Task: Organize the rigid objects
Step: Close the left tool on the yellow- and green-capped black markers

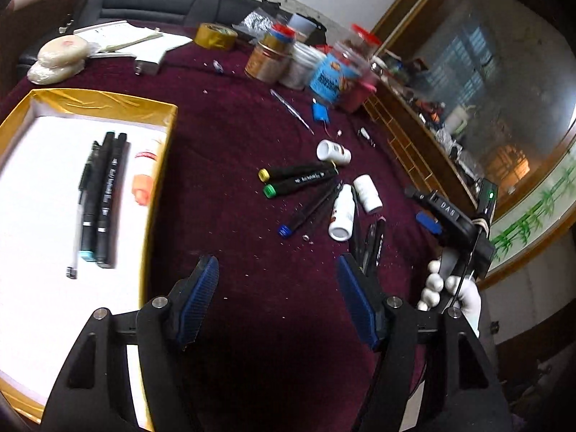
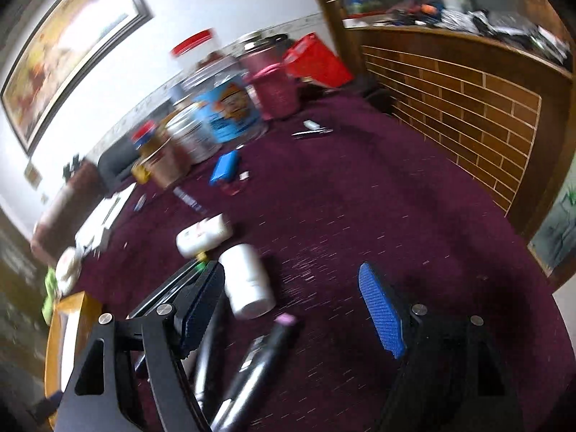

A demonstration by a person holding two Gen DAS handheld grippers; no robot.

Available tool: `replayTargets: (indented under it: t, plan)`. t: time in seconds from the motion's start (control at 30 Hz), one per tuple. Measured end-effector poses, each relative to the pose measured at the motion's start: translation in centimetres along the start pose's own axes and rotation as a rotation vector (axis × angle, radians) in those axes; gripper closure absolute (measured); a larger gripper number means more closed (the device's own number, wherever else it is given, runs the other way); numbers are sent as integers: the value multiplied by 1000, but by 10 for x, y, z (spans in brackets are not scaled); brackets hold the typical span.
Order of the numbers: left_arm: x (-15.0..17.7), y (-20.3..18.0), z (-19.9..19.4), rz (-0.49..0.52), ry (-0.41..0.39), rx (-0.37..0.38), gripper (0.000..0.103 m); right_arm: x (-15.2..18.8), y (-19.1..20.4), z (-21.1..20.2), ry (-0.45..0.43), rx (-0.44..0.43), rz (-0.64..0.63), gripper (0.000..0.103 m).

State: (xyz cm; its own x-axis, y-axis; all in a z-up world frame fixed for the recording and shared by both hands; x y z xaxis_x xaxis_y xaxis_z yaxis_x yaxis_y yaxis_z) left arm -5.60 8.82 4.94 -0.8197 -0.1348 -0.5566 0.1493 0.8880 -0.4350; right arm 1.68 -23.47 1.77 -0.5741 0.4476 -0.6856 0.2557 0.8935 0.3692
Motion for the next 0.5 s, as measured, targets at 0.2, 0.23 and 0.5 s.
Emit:
replayTargets:
  t: [0.2,0.23,0.5]
  plan:
    - [1,-14,18,25,36,-52,36,-5,-30,7,-41,-12,37,31]
    - [1,-14,21,27,40,-60,36,-4,-35,8,-44,-16,43,31]
    - [-14,-19,50,64,44,-121,36,3,-45,18,1,-69,85,31]
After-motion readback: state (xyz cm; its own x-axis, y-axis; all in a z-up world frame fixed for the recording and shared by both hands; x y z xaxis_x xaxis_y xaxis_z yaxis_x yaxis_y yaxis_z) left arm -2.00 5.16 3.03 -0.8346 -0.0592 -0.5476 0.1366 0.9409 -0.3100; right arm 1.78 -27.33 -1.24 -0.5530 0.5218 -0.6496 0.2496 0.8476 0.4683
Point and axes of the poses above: each gripper's, at about its wrist camera, not at the fingertips, and z roughly the way its jaws point, y to its left, x to its underside, the point moved 4 cm from there along z, roughly the way its jaws point, and after that the axes turned 2 degrees about z, right-handed, at the moved point
